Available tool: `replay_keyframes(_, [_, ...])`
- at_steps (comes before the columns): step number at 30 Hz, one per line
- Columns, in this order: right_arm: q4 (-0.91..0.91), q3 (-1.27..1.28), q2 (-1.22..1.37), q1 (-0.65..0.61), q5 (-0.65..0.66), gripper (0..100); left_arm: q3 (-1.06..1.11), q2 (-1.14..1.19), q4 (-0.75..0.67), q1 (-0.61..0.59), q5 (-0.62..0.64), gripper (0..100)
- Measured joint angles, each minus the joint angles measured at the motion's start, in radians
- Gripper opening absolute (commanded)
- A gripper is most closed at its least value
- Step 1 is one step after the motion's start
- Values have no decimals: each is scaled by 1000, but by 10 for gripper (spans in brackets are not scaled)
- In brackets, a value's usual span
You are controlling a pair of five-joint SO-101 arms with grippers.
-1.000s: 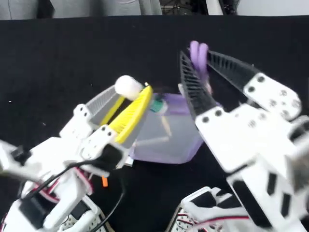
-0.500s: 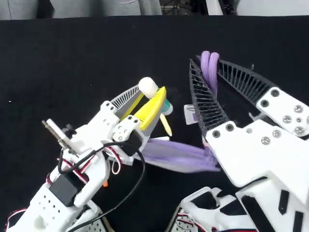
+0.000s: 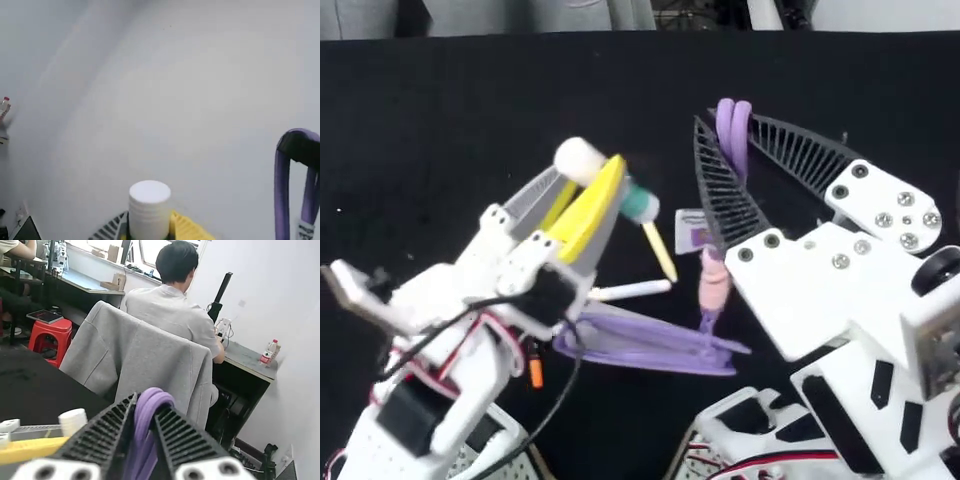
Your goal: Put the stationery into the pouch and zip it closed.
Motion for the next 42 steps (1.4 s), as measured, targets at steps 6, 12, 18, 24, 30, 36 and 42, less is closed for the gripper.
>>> replay_keyframes(6, [0,0,0,0,0,11,20,-203,186,-8,26,29])
replay_keyframes(12, [0,0,0,0,0,11,63,-379,305,25,14,29])
replay_keyframes(18, [-3,0,0,0,0,11,46,-387,471,101,12,30])
replay_keyframes(24, [-3,0,0,0,0,11,26,-387,601,112,11,30])
replay_keyframes(30, [-3,2,0,0,0,11,6,-385,674,112,-77,30])
replay_keyframes(36, [-6,-2,43,0,0,11,-213,-387,637,112,-71,30])
replay_keyframes(42, [-8,9,146,0,0,11,-296,-388,652,112,46,30])
